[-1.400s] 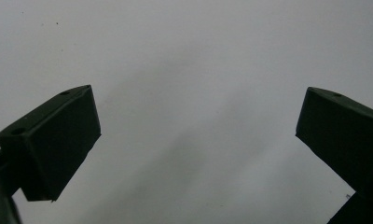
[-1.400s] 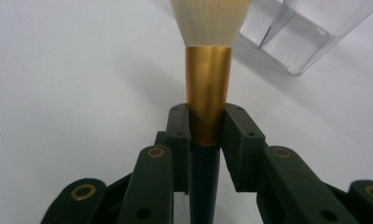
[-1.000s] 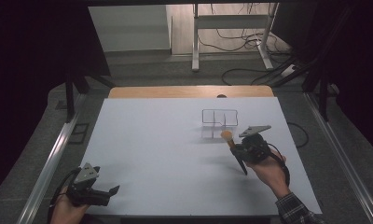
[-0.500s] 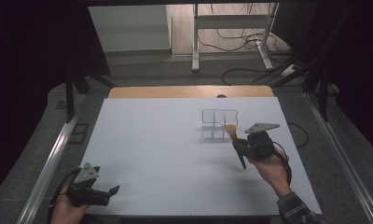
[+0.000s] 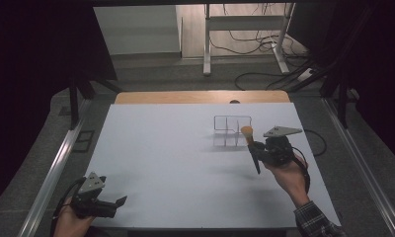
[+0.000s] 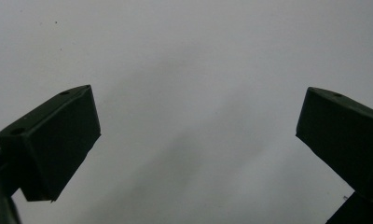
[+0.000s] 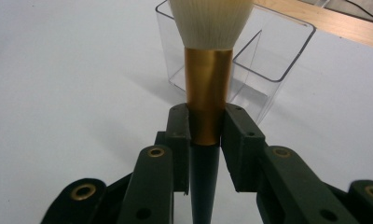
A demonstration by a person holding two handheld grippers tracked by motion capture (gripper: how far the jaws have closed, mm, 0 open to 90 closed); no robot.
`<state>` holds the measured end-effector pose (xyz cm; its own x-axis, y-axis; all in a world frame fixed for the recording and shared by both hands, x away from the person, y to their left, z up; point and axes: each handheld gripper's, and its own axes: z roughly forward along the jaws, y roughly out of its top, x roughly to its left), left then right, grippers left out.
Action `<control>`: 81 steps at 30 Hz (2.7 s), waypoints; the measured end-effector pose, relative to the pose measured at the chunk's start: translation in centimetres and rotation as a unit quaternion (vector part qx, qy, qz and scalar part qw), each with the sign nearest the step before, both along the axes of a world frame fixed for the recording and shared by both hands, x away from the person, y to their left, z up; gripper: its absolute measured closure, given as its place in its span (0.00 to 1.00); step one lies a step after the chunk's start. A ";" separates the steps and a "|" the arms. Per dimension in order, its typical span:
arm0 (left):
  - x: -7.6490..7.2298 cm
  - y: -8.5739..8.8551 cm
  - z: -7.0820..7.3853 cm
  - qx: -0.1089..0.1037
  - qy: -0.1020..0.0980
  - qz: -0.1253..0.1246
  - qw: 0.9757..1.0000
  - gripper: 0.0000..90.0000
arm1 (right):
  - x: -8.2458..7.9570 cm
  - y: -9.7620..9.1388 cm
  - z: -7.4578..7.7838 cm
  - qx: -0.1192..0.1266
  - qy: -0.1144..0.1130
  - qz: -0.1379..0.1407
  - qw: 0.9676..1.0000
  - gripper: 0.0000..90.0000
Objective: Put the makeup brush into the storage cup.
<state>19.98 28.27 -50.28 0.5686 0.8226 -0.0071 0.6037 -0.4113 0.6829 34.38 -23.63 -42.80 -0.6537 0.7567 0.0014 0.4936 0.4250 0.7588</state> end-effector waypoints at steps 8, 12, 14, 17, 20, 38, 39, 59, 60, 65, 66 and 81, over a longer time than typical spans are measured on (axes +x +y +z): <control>0.0 0.1 0.0 -0.007 0.002 0.003 1.000 0.00 | 0.1 -0.2 0.4 0.006 -0.009 -0.004 1.000 0.81; 0.0 0.1 0.0 -0.004 0.000 0.002 1.000 0.00 | 0.3 -0.2 0.6 0.011 -0.012 -0.006 1.000 0.81; 0.0 0.1 0.0 -0.002 -0.001 0.002 1.000 0.00 | 0.4 -0.2 0.9 0.015 -0.016 -0.009 1.000 0.81; 0.0 0.1 0.0 -0.001 -0.003 0.001 1.000 0.00 | 0.5 -0.3 1.0 0.014 -0.018 -0.012 1.000 0.81; 0.0 0.1 0.0 -0.001 -0.003 0.001 1.000 0.00 | 0.6 -0.3 1.1 0.017 -0.021 -0.014 1.000 0.81; 0.0 0.1 0.0 0.000 -0.004 0.001 1.000 0.00 | 1.6 -0.5 2.0 0.041 -0.032 -0.023 0.998 0.81; 0.0 0.1 0.0 0.001 -0.004 0.001 1.000 0.00 | 1.8 -0.5 2.1 0.044 -0.033 -0.023 0.998 0.81; 0.0 0.1 0.0 0.000 -0.005 0.001 1.000 0.00 | 3.4 -0.4 2.9 0.062 -0.044 -0.030 0.997 0.81; 0.0 0.1 0.0 0.000 -0.005 0.001 1.000 0.00 | 3.4 -0.4 2.9 0.062 -0.044 -0.030 0.997 0.81; 0.0 0.1 0.0 0.000 -0.005 0.001 1.000 0.00 | 3.8 -0.4 3.4 0.068 -0.048 -0.033 0.996 0.81; 0.0 0.1 0.0 0.000 -0.005 0.001 1.000 0.00 | 4.0 -0.4 3.5 0.069 -0.051 -0.035 0.996 0.81; 0.0 0.1 0.0 -0.001 -0.006 0.001 1.000 0.00 | 5.2 -0.1 4.3 0.079 -0.059 -0.042 0.994 0.81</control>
